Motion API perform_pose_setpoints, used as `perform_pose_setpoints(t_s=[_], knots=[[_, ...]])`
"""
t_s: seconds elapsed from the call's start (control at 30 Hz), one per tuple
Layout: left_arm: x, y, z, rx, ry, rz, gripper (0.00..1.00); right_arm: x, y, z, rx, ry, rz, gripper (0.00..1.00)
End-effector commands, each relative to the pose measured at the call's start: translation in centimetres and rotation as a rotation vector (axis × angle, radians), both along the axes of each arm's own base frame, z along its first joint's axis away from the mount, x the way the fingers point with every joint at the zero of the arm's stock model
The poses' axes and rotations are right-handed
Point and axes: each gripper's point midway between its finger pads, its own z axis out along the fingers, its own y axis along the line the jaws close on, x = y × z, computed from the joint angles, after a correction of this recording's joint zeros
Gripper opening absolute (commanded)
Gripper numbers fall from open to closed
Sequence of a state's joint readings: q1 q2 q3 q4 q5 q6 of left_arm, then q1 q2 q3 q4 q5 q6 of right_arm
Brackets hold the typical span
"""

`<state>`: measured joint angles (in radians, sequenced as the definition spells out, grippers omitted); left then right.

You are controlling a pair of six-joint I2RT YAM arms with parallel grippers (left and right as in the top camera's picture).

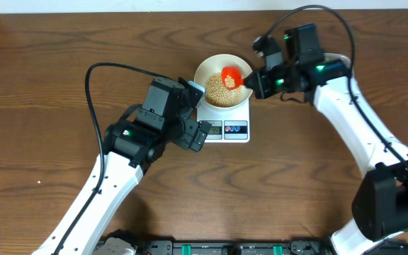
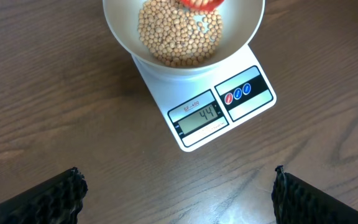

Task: Scoop item into bowl and weigh 50g on scale

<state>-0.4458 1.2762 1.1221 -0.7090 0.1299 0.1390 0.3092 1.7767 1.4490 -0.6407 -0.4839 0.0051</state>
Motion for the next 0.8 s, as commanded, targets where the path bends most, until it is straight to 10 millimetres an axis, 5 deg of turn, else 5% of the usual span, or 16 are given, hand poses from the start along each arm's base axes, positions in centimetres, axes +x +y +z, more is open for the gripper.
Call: perform_pose_setpoints(t_s=[0.0, 0.2, 0.77], knots=[[-0.1, 0.1, -0.1, 0.003, 0.001, -0.007, 0.97, 0.6, 0.4, 1.7, -0.145, -0.133, -0.019, 0.01], [-0.1, 0.1, -0.1, 0.003, 0.001, -0.007, 0.98, 0.6, 1.6, 2.8, -0.281, -0.227, -0.017, 0.01], [-0.1, 0.1, -0.1, 0.003, 0.001, -0.007, 0.97, 0.2, 2.1, 3.0, -0.237, -0.209, 0.007, 0.01]])
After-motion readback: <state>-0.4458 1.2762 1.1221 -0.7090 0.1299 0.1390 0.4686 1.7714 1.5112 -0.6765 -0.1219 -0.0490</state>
